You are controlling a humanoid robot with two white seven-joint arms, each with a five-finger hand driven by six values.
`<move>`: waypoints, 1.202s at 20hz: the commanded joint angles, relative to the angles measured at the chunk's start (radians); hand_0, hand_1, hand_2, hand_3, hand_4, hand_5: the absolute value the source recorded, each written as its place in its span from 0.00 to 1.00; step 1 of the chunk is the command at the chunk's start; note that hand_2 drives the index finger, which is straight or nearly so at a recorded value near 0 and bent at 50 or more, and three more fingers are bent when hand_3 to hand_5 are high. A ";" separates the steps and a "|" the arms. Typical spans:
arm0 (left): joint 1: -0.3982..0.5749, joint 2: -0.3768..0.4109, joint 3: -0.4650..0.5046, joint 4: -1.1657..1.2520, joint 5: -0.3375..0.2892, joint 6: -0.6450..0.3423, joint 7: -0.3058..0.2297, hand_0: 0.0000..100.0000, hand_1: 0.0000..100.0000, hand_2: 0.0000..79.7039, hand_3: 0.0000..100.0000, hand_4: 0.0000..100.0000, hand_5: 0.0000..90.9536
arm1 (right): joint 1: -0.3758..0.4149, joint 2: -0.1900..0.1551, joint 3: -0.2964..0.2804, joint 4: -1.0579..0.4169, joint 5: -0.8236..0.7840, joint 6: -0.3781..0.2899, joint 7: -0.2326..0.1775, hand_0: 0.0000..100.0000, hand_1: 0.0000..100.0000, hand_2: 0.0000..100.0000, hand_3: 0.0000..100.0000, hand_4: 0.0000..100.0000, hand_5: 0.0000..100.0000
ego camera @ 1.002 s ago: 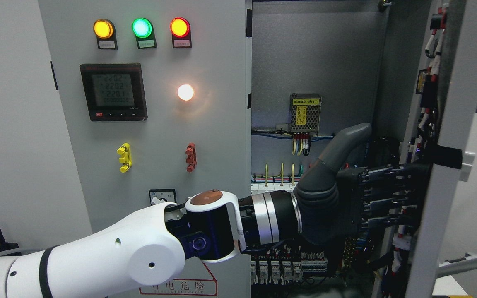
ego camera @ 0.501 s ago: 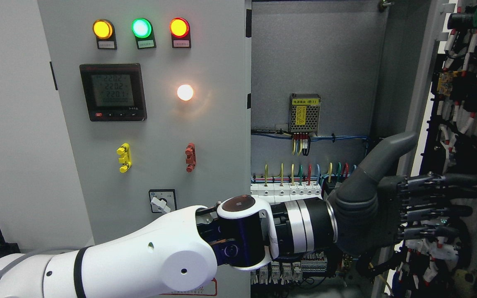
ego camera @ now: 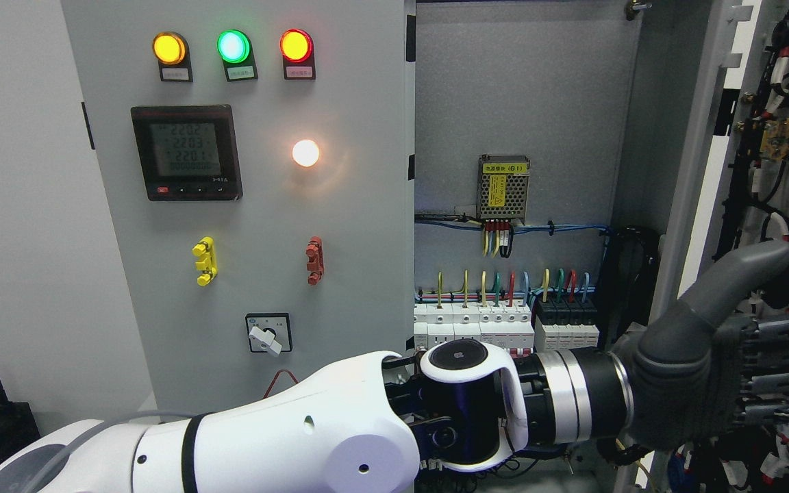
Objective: Open door with both hands
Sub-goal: 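Push the button door outward with the left hand, swinging it open, then withdraw the left hand from the door and lower it away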
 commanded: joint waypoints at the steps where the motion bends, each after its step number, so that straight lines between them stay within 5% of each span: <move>1: 0.007 -0.125 0.010 0.065 -0.025 0.004 0.001 0.00 0.00 0.00 0.00 0.03 0.00 | 0.000 0.000 0.000 0.000 0.000 0.000 0.000 0.00 0.00 0.00 0.00 0.00 0.00; 18: 0.007 -0.136 0.046 0.087 -0.026 0.006 0.025 0.00 0.00 0.00 0.00 0.03 0.00 | 0.000 0.000 0.000 0.000 0.000 0.000 0.000 0.00 0.00 0.00 0.00 0.00 0.00; 24: 0.050 -0.031 0.095 0.070 -0.066 0.021 0.017 0.00 0.00 0.00 0.00 0.03 0.00 | 0.000 0.000 0.000 0.000 0.000 0.000 0.000 0.00 0.00 0.00 0.00 0.00 0.00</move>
